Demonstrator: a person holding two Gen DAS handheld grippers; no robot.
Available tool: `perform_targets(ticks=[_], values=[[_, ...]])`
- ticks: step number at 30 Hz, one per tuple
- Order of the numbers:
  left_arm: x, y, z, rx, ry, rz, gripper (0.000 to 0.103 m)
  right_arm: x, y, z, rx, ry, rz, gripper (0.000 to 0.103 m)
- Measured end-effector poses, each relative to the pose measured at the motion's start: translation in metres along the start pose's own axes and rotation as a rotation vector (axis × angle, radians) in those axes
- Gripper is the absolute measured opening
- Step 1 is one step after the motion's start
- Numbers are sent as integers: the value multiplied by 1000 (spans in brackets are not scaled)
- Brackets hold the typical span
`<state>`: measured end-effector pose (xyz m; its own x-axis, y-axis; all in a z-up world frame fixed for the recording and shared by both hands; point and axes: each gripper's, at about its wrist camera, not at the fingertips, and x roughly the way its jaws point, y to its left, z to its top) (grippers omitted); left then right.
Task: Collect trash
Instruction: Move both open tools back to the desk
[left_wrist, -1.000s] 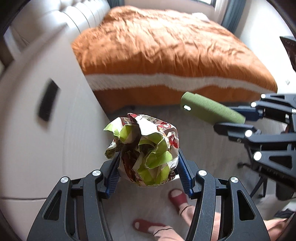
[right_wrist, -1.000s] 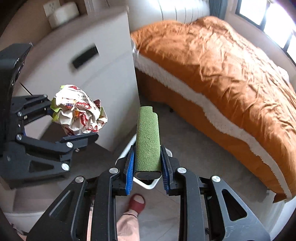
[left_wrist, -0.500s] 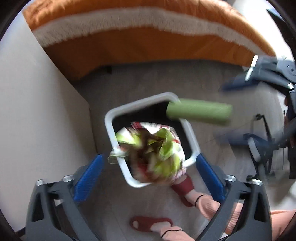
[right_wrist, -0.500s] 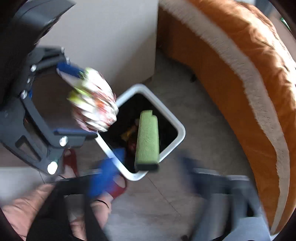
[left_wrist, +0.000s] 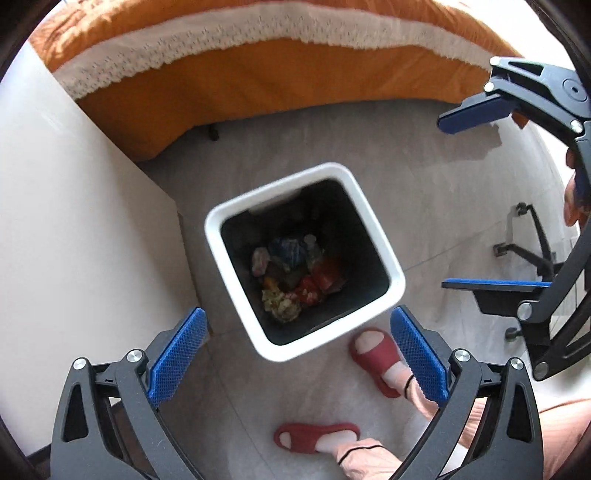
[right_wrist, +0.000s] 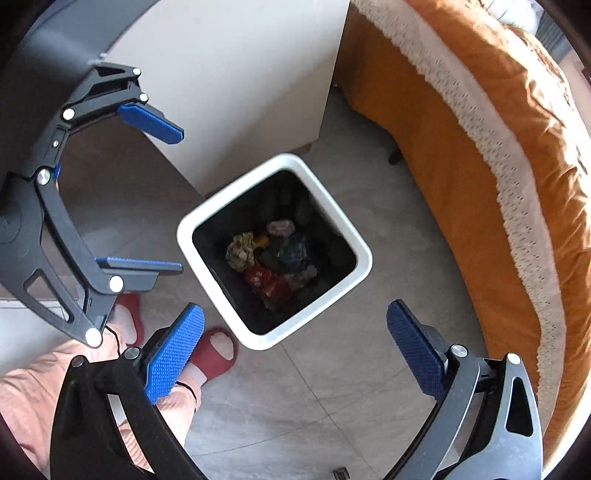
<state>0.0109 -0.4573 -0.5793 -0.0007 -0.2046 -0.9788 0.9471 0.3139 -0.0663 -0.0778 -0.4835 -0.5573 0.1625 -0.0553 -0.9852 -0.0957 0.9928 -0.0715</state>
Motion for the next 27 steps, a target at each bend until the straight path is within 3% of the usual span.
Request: perform_targets(ticks=[8, 13, 20, 27], values=[[-81, 3, 7, -41, -92, 36, 98, -73, 1, 18, 30, -83, -32, 99], [-160, -9, 10, -45, -174, 106, 98, -138, 0, 21, 85, -144, -48, 99], [-278, -8, 3, -204, -347, 128, 98, -241, 7, 29, 182, -265, -86, 99], [-378, 24, -44, -355, -501, 250, 98, -325, 37, 67, 232, -429, -78, 99]])
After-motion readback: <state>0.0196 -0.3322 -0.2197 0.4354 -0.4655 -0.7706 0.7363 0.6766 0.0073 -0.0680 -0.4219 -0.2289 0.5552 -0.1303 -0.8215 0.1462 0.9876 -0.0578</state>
